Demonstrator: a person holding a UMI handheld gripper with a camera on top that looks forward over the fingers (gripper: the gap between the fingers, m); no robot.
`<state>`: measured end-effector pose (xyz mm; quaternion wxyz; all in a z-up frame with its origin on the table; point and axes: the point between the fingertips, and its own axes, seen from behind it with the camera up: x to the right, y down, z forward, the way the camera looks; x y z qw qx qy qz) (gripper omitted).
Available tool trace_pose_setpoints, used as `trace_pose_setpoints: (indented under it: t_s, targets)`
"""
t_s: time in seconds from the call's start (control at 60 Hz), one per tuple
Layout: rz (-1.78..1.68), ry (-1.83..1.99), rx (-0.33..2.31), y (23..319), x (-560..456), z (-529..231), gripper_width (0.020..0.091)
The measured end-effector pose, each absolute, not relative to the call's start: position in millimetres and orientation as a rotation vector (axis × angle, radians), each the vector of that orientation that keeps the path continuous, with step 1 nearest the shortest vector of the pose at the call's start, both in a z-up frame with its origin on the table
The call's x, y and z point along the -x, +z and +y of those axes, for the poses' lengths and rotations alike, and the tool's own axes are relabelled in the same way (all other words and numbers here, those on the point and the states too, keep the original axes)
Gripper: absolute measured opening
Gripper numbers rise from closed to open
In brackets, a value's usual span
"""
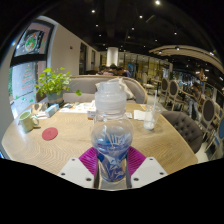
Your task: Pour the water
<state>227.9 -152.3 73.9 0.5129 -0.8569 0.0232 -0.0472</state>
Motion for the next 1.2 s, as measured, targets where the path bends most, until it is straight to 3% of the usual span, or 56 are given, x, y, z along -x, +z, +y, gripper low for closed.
trace_pose_setpoints:
  t_s: [0.183, 0.533, 0.717, 0.85, 1.2]
  targets:
    - [0.022, -0.263, 2.052, 98, -217, -138, 0.0359]
    - [-0.417, -0.861, 1.859, 231, -114, -54, 0.0359]
    - [-0.776, -1.149, 1.694, 269, -9, 0, 0.0358]
    - [-1.145, -1.421, 1.471, 262, 63, 37, 0.0358]
    - [-1.806, -1.804, 1.124, 183, 116, 63, 0.0356]
